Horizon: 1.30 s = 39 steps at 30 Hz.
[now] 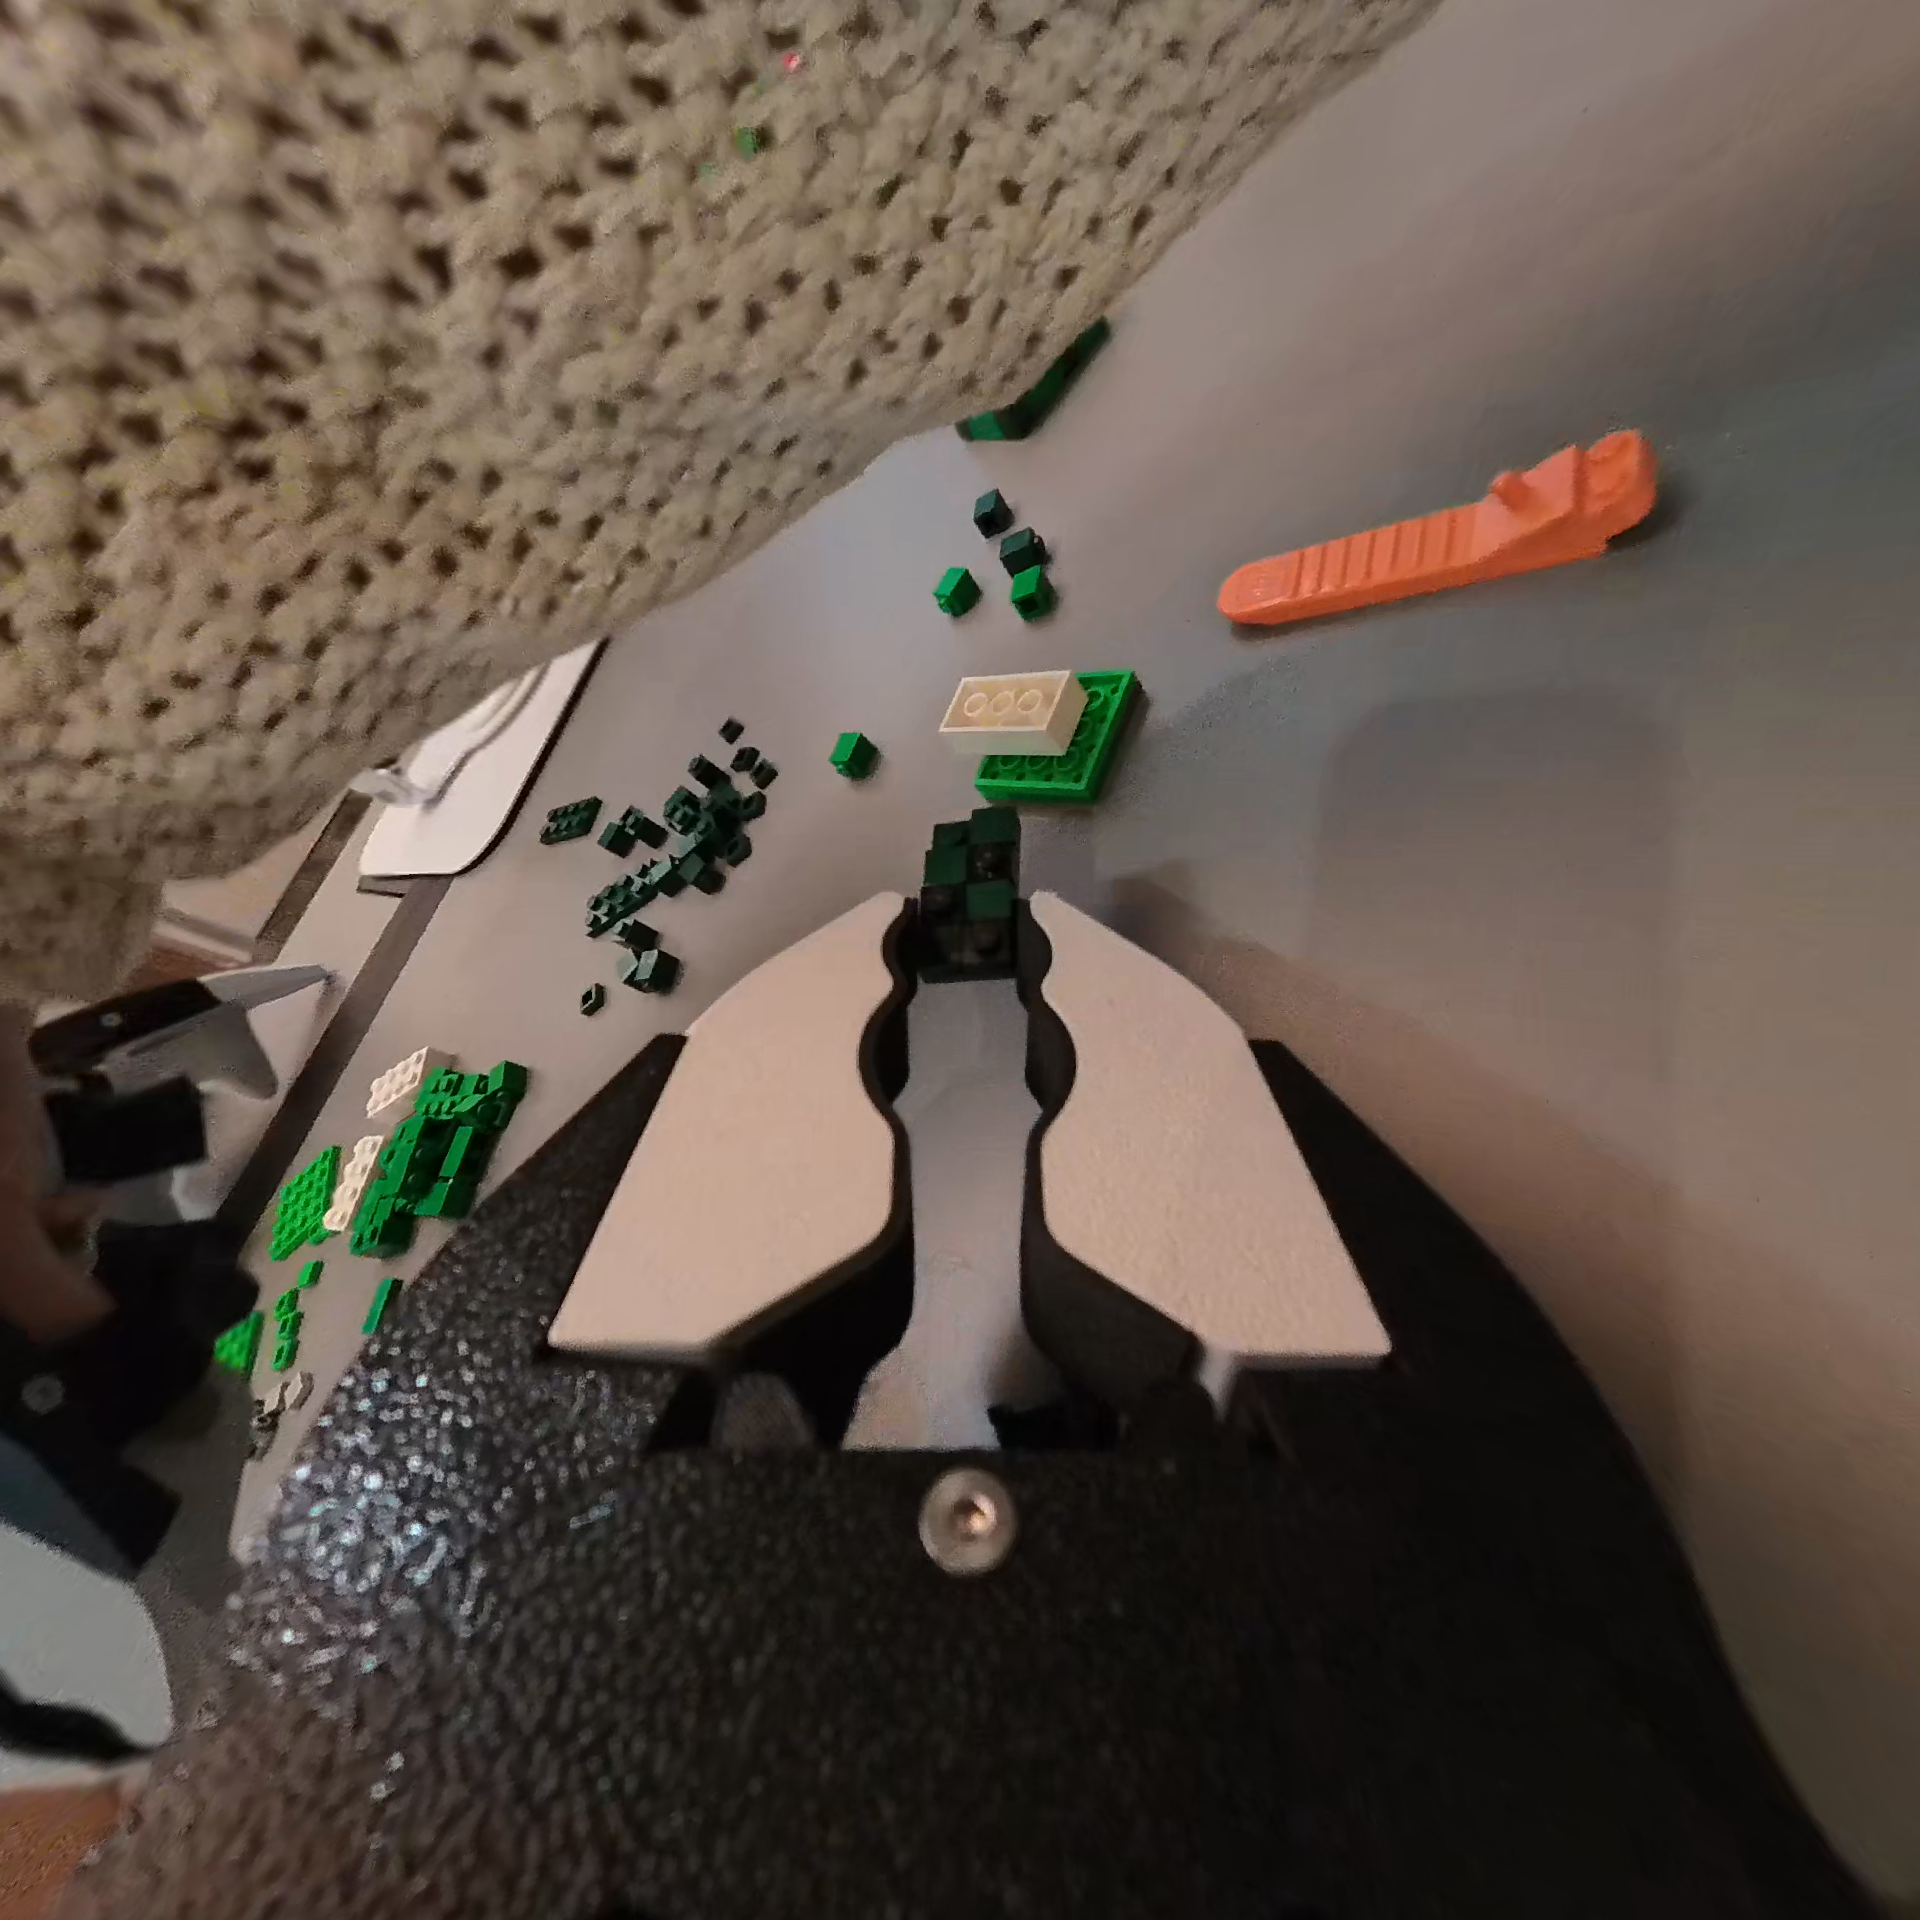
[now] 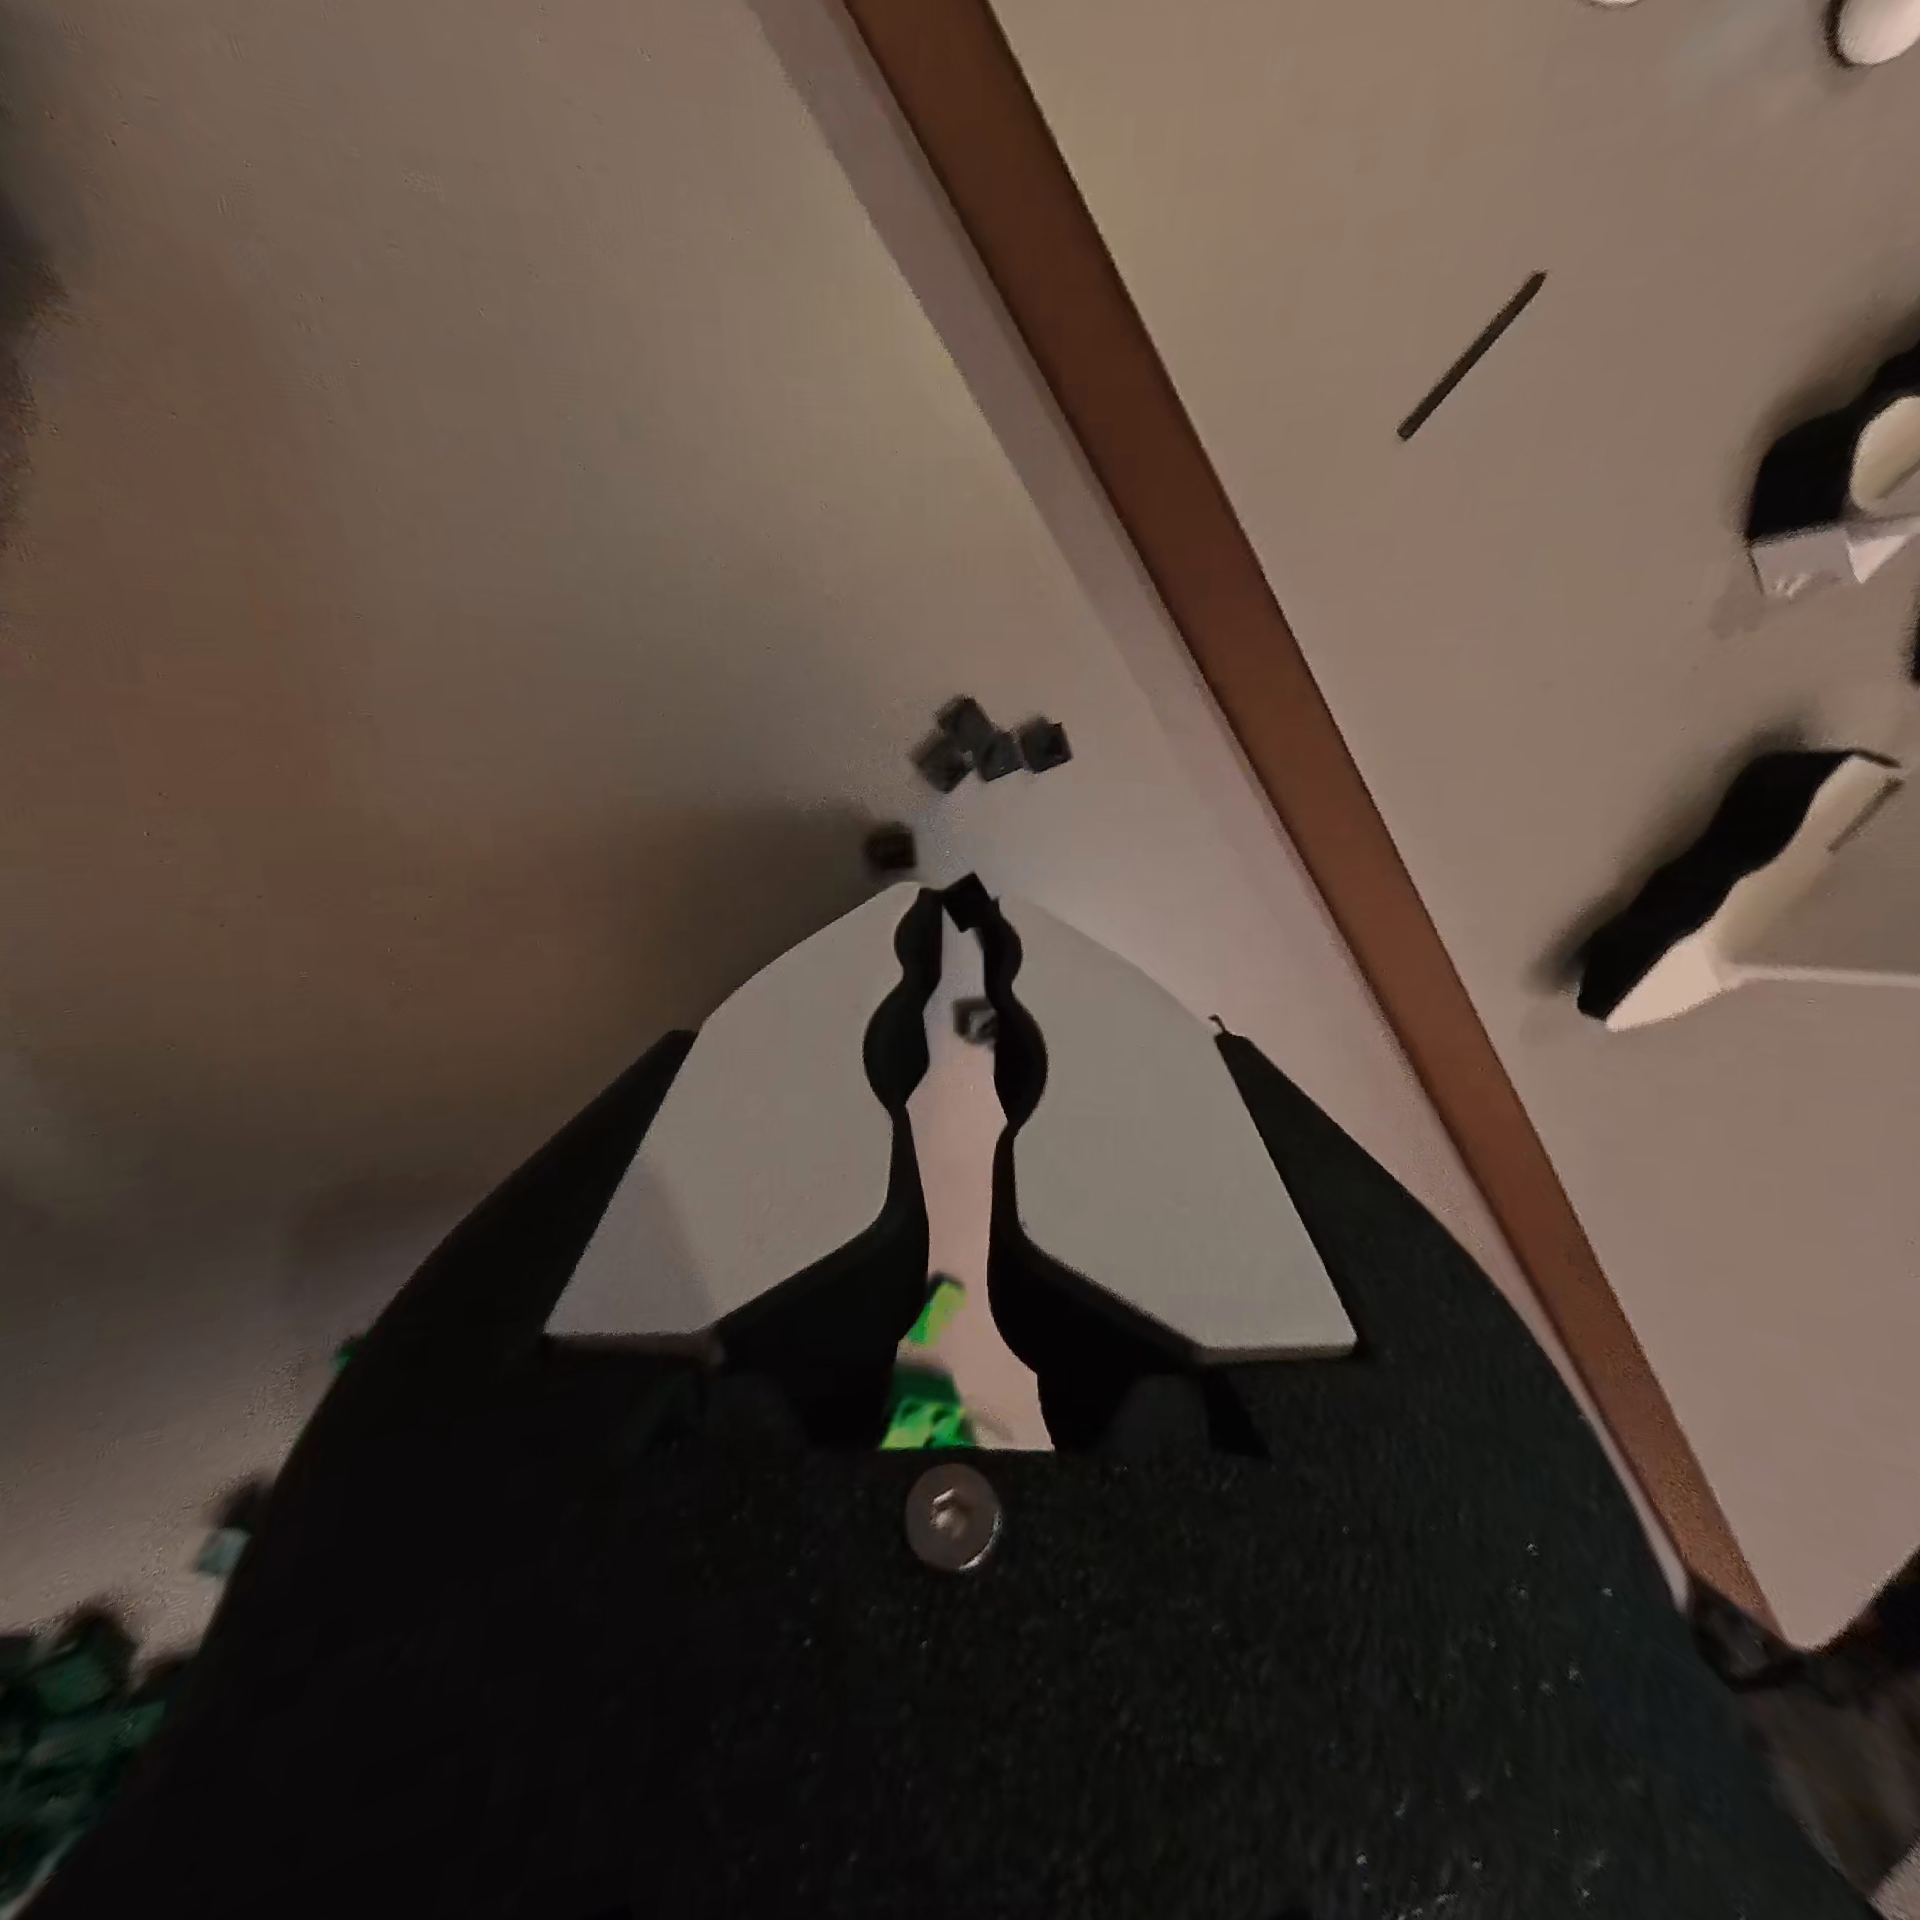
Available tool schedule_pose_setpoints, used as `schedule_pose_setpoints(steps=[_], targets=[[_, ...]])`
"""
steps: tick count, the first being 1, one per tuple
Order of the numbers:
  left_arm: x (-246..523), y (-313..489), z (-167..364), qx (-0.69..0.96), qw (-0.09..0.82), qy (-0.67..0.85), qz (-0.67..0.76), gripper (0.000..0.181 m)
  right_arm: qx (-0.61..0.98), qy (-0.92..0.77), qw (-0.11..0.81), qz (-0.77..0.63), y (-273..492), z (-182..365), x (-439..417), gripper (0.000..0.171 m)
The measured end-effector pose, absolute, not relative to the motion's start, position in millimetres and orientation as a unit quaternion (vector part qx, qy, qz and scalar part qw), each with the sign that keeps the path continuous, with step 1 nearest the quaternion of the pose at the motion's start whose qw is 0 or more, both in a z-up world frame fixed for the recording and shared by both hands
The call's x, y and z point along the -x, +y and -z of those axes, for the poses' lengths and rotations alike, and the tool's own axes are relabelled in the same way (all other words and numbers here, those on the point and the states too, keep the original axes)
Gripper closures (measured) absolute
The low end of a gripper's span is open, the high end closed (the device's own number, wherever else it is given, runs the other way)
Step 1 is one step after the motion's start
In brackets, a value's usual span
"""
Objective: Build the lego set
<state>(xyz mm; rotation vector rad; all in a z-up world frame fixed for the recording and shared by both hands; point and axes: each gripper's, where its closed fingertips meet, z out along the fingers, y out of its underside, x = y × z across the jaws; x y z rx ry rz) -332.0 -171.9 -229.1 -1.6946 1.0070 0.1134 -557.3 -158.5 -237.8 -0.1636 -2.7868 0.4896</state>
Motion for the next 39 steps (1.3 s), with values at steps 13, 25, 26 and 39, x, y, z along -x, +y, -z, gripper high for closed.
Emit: schedule_pose_setpoints(steps=[13, 25, 26, 39], targets=[[341.5, -171.0, 209.4, 0.722, 0.593, 0.355, 0.015, 0.164, 0.102, -0.944, 0.246, -0.192, -146.8, 171.1, 384.2, 0.164], [294.1, -205.5, 174.4, 0.626, 0.639, 0.385, 0.226, 0.164, 0.064, -0.979, 0.121, -0.152, -191.9, 162.5, 282.3, 0.164], [292.6, -207.7, 172.5, 0.620, 0.640, 0.386, 0.239, 0.164, 0.059, -0.980, 0.114, -0.150, -194.2, 162.8, 280.0, 0.164], [285.1, -214.9, 171.5, 0.609, 0.629, 0.400, 0.271, 0.164, 0.034, -0.987, 0.058, -0.147, -210.0, 164.5, 281.2, 0.164]])
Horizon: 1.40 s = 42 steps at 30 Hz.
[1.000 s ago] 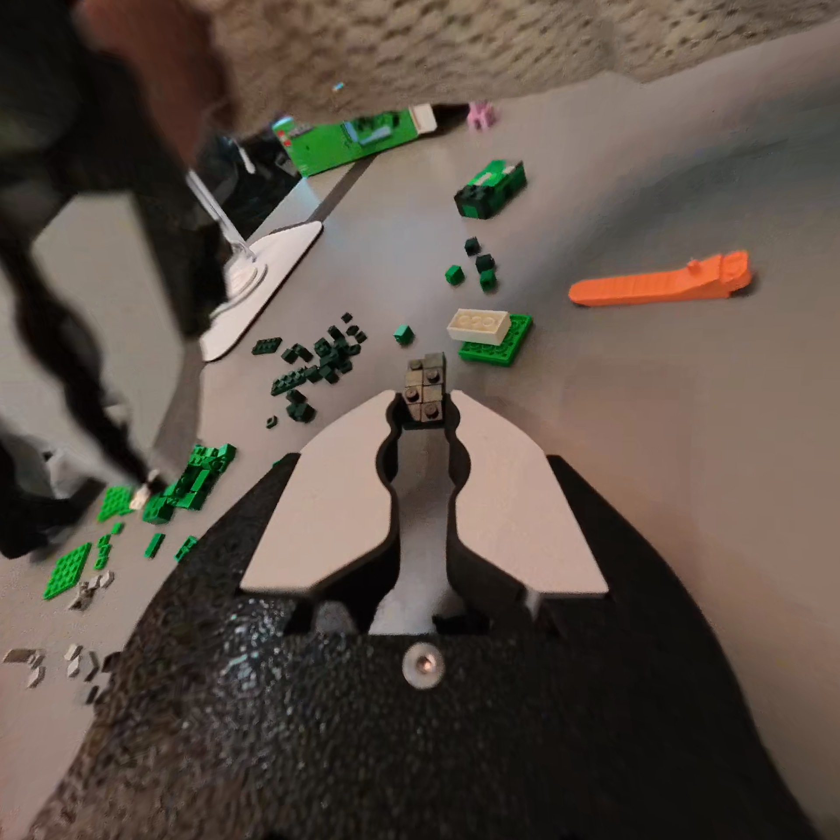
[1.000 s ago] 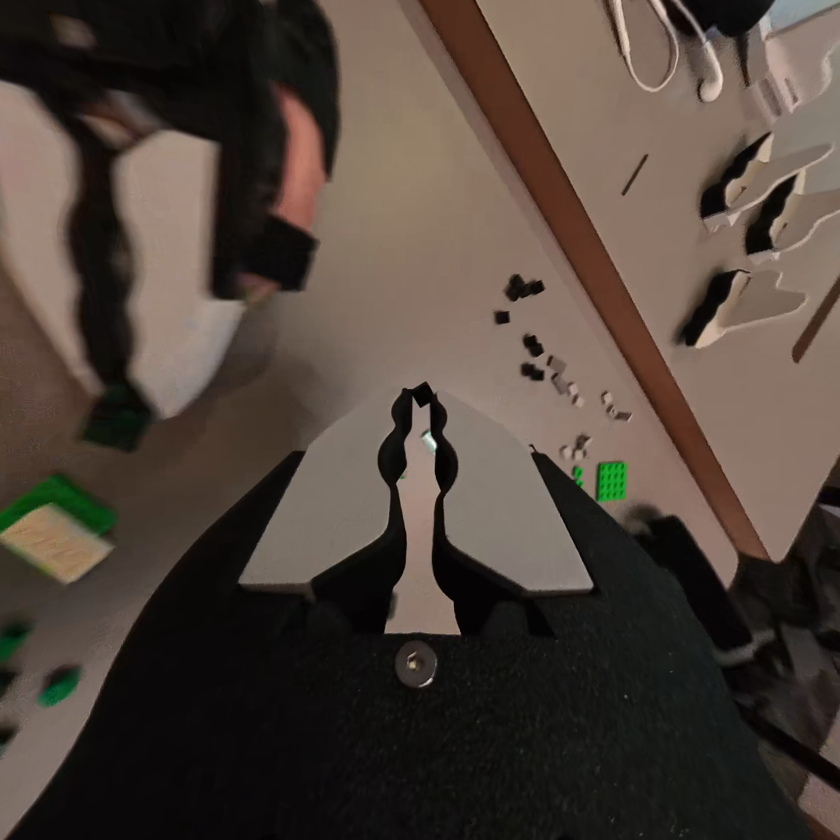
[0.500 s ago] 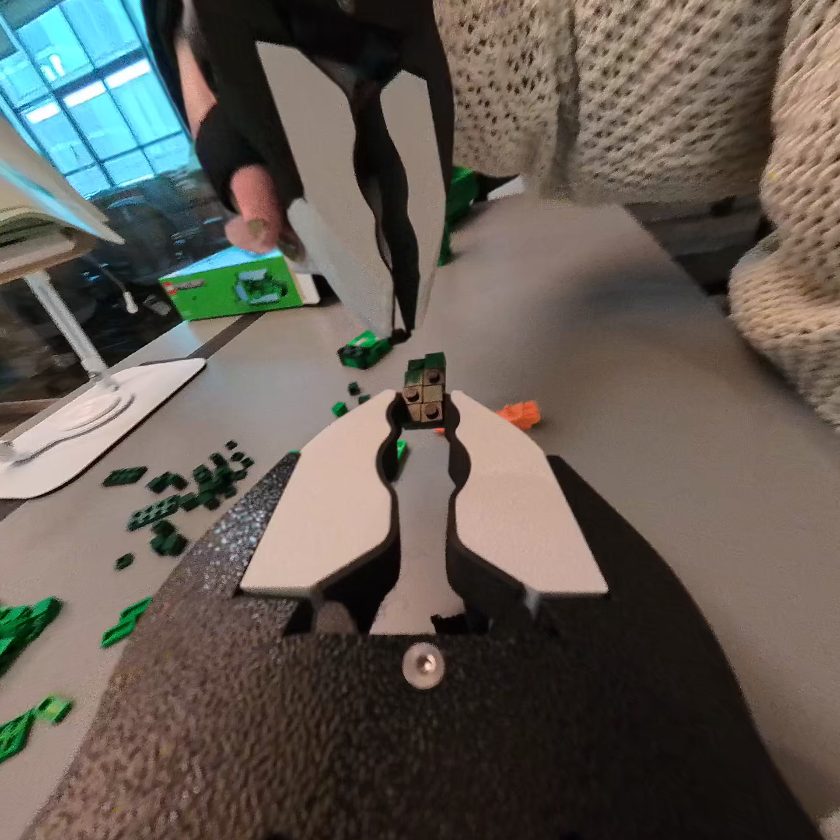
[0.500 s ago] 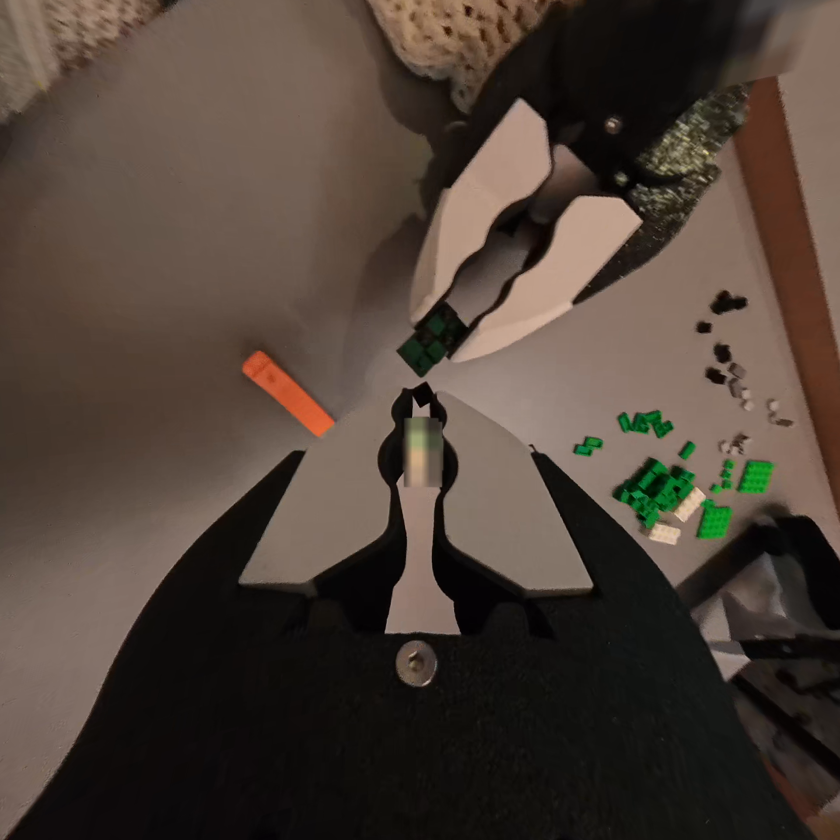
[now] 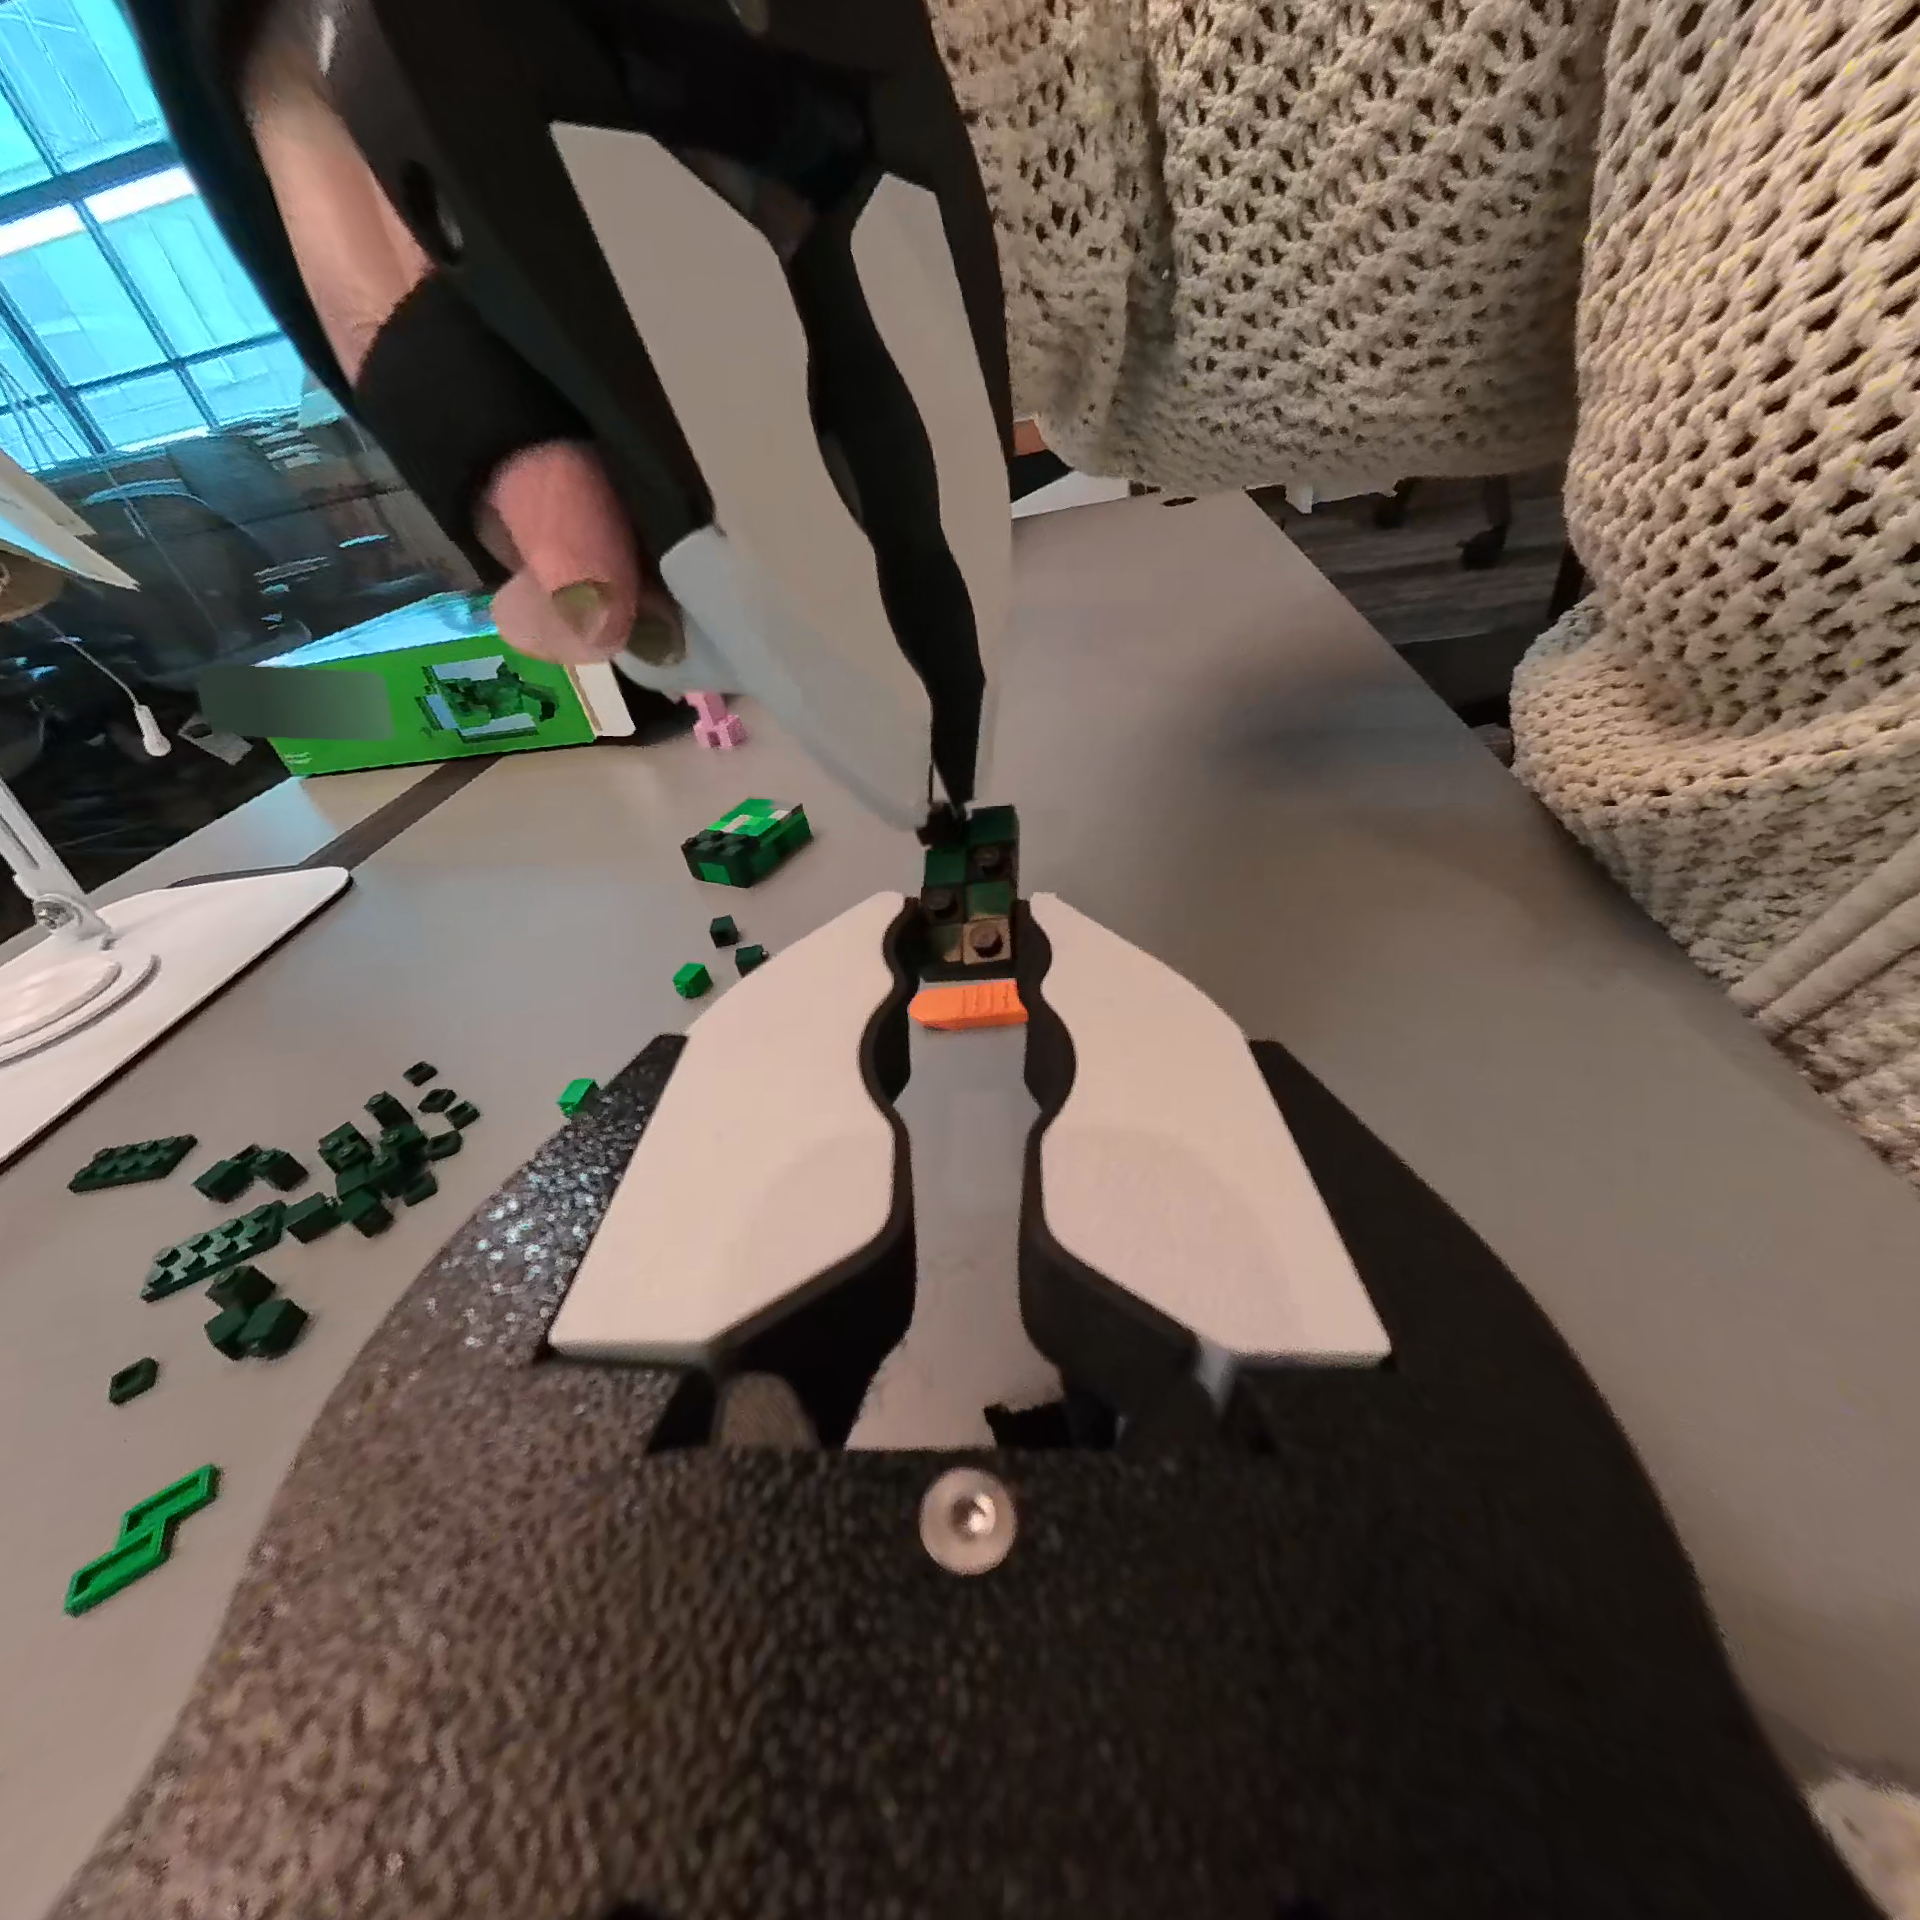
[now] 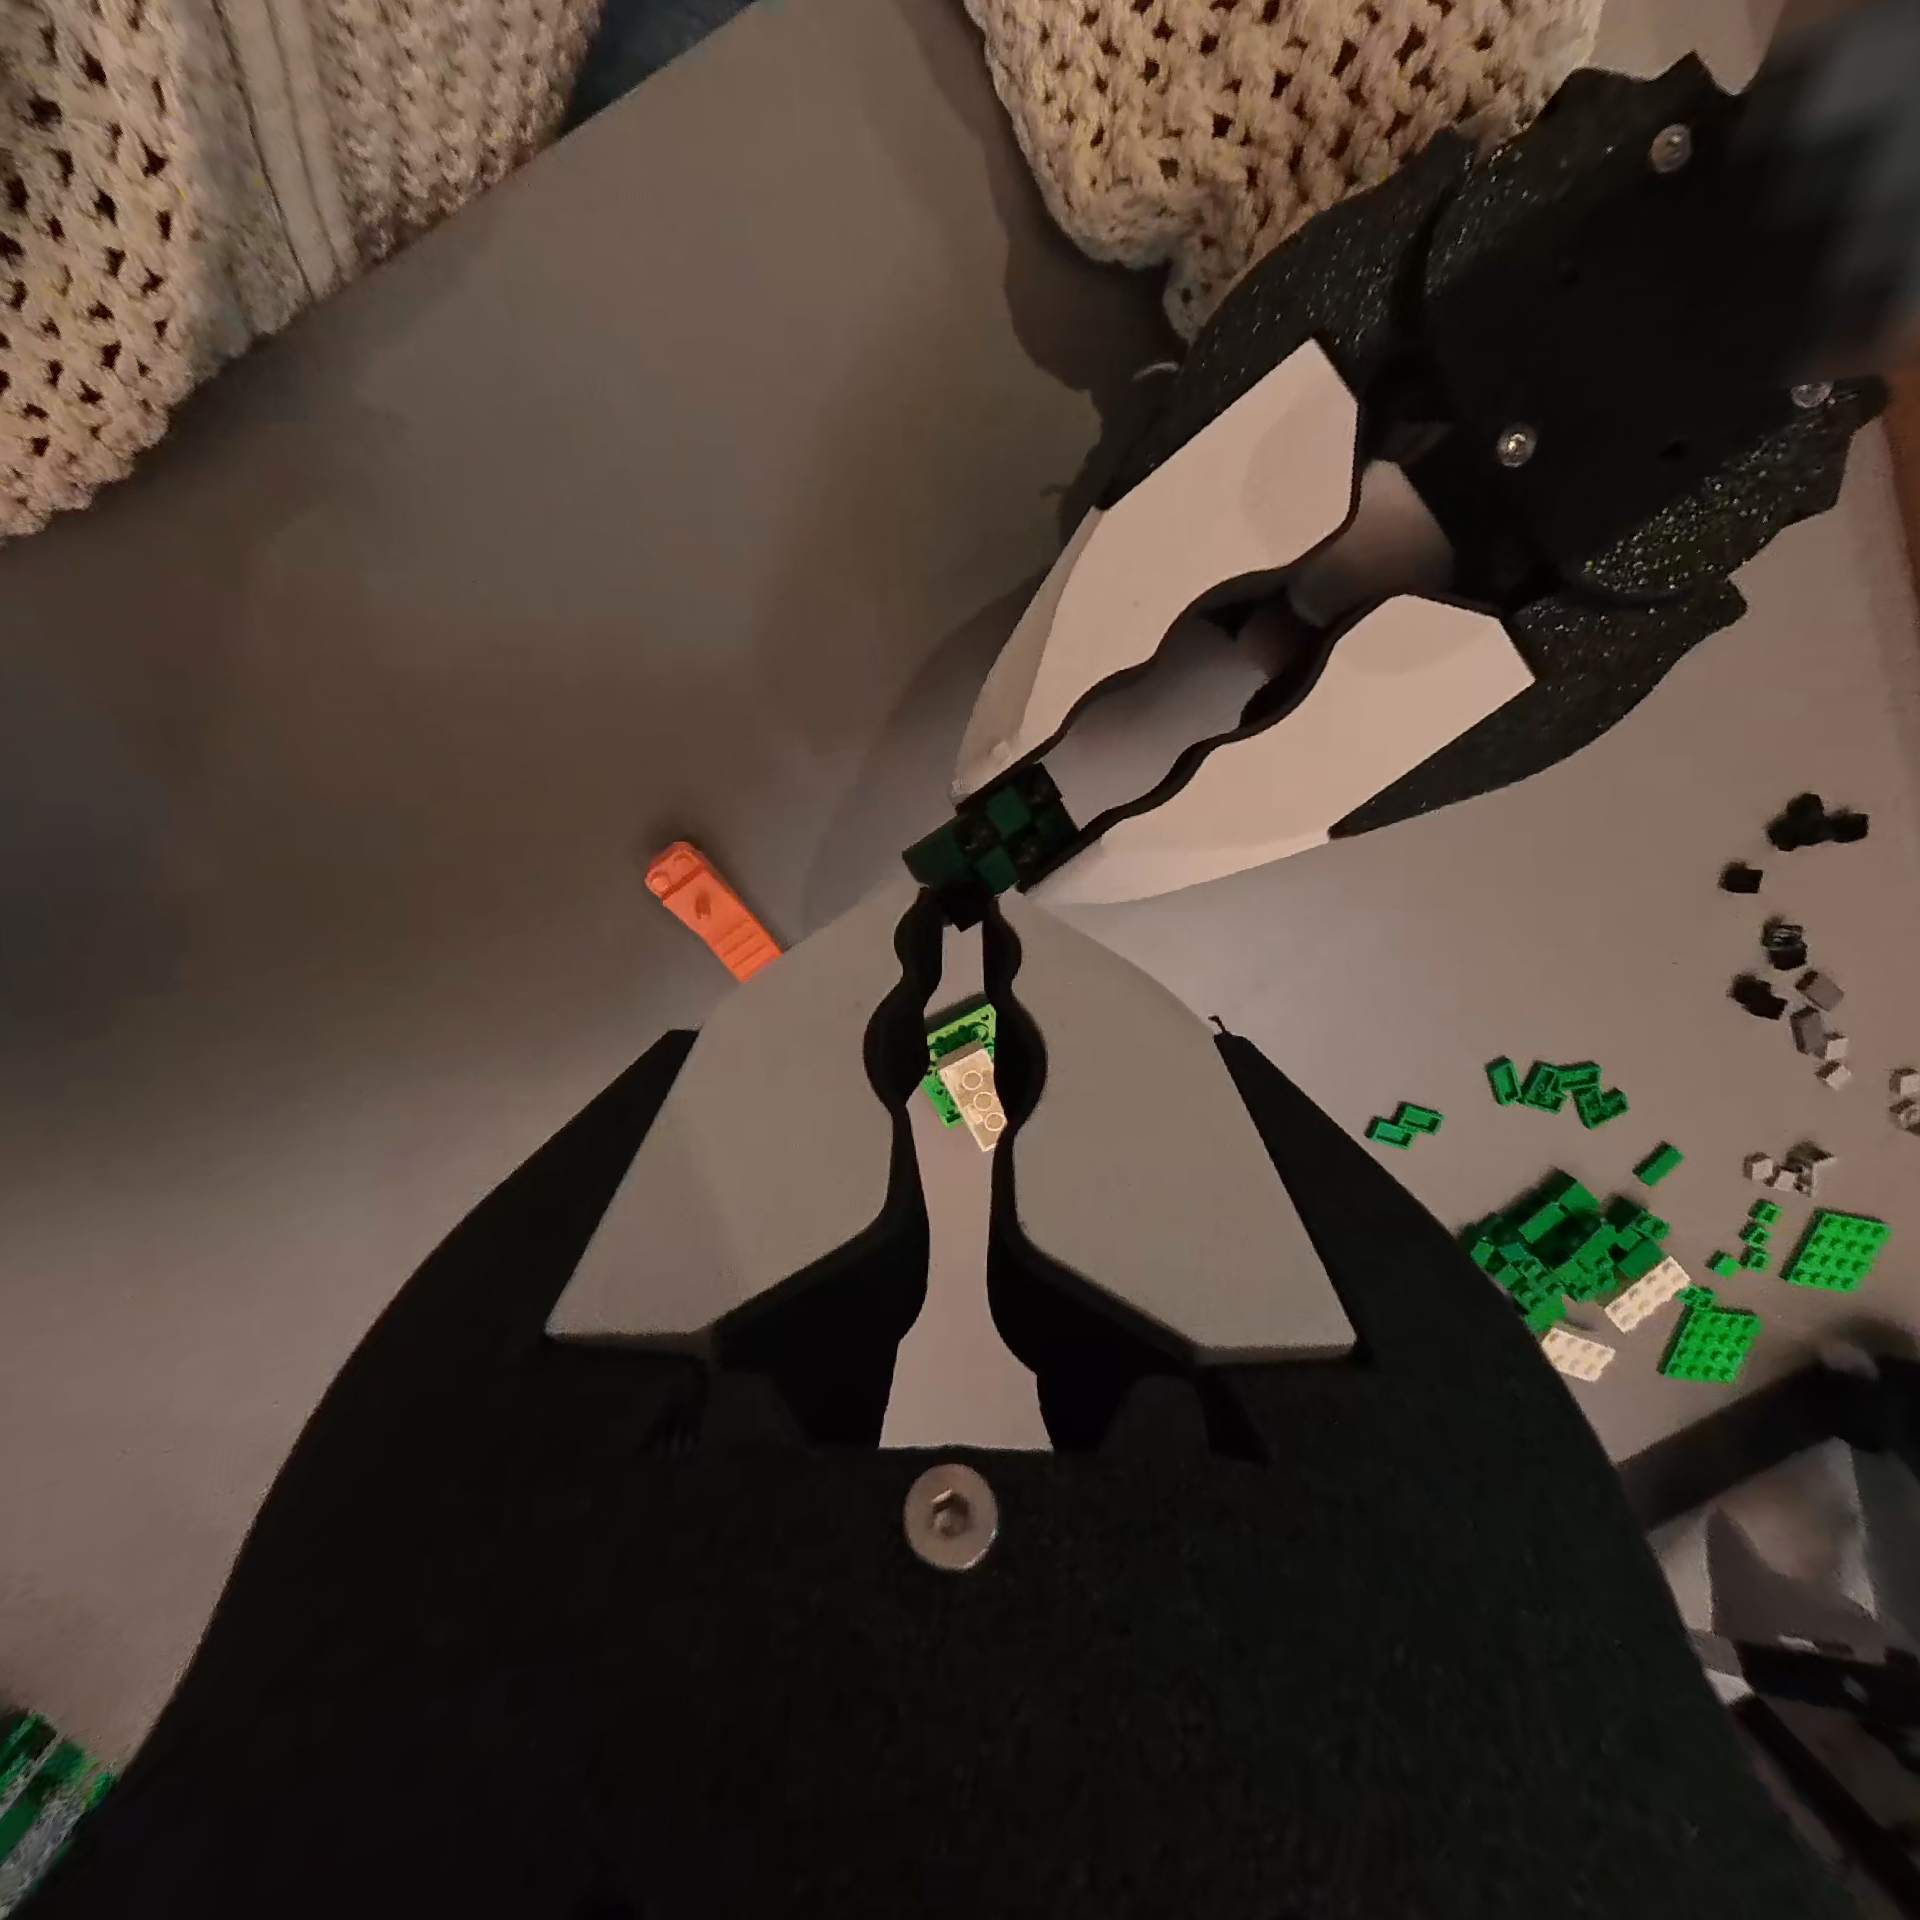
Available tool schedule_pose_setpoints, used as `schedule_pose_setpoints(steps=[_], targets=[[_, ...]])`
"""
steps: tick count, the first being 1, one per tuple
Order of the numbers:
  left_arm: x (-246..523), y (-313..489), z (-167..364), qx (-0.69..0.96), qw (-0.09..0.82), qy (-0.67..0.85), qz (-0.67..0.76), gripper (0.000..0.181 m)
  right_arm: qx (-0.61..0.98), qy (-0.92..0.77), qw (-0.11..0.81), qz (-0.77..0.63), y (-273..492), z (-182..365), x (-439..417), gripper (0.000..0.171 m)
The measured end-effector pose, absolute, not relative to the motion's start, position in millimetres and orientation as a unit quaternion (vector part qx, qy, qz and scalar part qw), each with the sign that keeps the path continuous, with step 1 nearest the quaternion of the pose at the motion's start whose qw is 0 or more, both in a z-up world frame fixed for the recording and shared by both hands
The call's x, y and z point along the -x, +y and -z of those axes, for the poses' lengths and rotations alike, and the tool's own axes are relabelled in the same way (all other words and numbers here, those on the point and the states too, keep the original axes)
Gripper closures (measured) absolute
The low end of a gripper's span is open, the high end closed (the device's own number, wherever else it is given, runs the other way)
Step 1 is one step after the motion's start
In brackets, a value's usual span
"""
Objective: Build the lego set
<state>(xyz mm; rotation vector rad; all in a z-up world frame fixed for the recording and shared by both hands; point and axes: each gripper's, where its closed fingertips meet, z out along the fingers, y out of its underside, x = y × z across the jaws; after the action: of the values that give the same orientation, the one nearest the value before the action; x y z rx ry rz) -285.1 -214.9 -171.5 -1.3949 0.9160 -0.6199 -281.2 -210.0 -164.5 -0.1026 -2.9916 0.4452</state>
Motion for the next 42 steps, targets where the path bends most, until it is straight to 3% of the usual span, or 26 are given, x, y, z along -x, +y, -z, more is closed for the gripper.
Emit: schedule_pose_setpoints(steps=[21, 37, 42], targets=[[283.1, -215.3, 173.2, 0.609, 0.626, 0.408, 0.268, 0.164, 0.037, -0.990, 0.003, -0.136, -211.6, 167.7, 278.6, 0.164], [283.5, -214.2, 172.9, 0.609, 0.627, 0.405, 0.268, 0.164, 0.042, -0.989, 0.031, -0.138, -209.7, 161.8, 285.1, 0.163], [284.6, -212.4, 173.5, 0.612, 0.629, 0.404, 0.258, 0.164, 0.110, -0.972, 0.061, -0.197, -210.5, 146.4, 289.4, 0.163]])
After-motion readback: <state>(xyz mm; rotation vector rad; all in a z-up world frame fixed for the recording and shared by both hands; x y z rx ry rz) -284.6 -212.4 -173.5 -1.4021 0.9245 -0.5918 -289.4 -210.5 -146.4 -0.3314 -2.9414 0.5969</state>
